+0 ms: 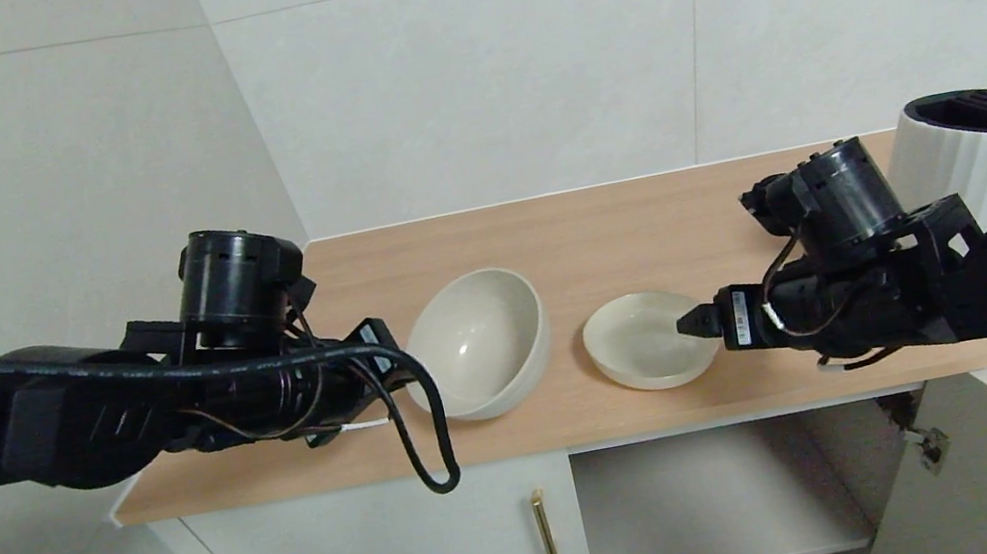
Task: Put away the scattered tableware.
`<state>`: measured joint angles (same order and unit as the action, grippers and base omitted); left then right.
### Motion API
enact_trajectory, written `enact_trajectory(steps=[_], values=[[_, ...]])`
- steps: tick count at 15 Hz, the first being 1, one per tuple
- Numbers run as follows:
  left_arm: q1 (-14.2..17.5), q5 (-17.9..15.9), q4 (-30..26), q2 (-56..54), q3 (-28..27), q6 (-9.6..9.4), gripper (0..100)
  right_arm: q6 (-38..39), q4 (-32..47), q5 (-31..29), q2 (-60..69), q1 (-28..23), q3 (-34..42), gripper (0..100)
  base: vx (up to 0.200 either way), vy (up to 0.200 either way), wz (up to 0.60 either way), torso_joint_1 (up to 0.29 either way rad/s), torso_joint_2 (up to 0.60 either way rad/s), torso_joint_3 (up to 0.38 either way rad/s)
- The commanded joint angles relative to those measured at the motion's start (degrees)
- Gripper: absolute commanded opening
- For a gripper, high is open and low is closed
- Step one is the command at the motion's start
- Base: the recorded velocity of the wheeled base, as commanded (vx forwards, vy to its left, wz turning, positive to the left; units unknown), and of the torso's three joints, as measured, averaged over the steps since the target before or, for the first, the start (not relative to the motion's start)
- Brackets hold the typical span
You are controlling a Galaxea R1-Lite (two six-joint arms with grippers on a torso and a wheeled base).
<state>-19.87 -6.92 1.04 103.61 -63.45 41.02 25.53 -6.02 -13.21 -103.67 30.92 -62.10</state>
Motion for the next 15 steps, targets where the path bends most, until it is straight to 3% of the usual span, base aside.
enact_trajectory(steps=[1,4,15], values=[[0.01,-0.02,0.02,-0.51,-0.01,0.02,0,-0.13,-2.85,-4.1,-3.21,0.29,-0.04,100,0.0,0.0,0.0,0.0,0.0,0.0],[0.01,-0.02,0.02,-0.51,-0.01,0.02,0,-0.3,-8.48,-9.37,-6.72,1.08,-0.04,100,0.0,0.0,0.0,0.0,0.0,0.0],[0.01,-0.02,-0.07,-0.69,-0.01,0.02,0,-0.3,-8.66,-9.37,-8.22,1.08,-0.13,100,0.0,0.0,0.0,0.0,0.0,0.0]])
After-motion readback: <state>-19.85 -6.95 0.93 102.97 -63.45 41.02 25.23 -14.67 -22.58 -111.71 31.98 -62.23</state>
